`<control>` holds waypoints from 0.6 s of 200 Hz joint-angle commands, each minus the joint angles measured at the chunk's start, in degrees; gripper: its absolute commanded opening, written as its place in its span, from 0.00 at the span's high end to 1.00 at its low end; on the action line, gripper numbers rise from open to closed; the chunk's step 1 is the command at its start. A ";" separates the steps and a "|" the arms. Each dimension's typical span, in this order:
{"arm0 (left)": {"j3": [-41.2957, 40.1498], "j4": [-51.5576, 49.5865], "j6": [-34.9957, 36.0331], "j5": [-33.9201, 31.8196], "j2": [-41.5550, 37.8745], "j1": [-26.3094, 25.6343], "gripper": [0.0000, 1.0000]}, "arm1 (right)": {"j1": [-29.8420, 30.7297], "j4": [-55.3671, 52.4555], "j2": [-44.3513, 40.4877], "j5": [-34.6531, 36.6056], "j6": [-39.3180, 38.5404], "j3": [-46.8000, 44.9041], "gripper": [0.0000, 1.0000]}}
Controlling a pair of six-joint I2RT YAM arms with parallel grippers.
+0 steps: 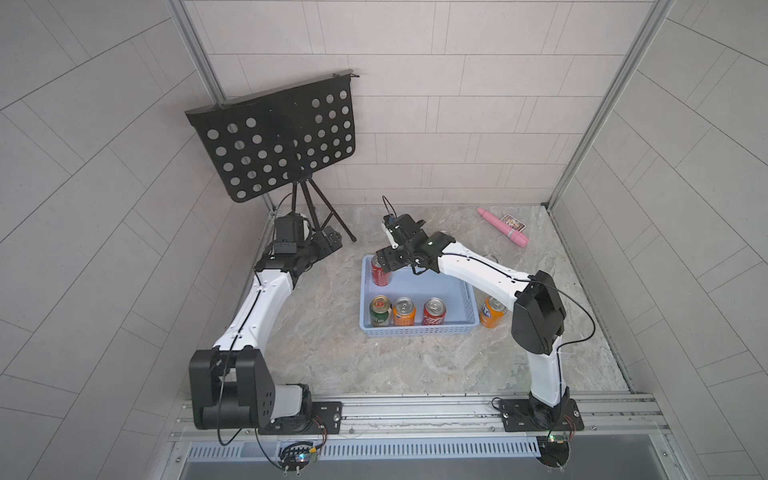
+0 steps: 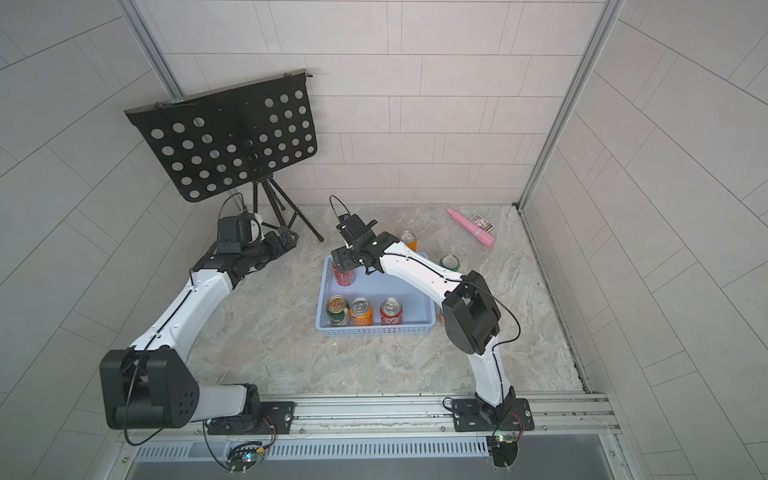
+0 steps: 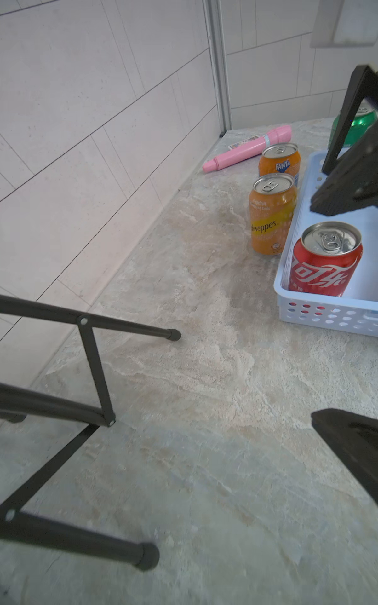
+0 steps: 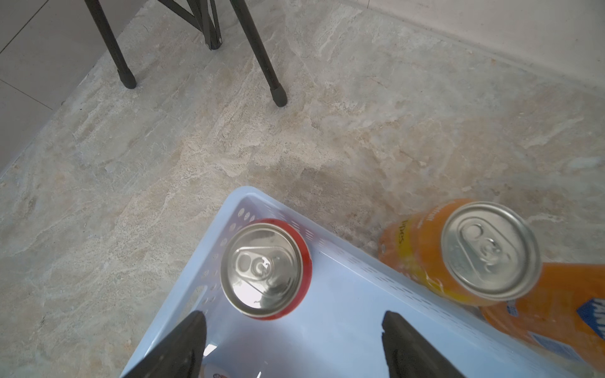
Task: Take out the drinks from the basket
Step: Pick up the drink from the basket.
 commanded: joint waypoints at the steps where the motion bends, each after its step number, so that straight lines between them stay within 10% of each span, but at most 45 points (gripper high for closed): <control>1: 2.46 -0.85 0.76 5.37 1.29 0.10 0.00 | 0.98 -0.91 2.17 -1.52 0.86 2.72 0.13; 120: 2.46 -1.44 1.10 4.67 1.15 1.92 0.00 | 1.54 -5.08 11.34 0.20 0.52 11.17 0.13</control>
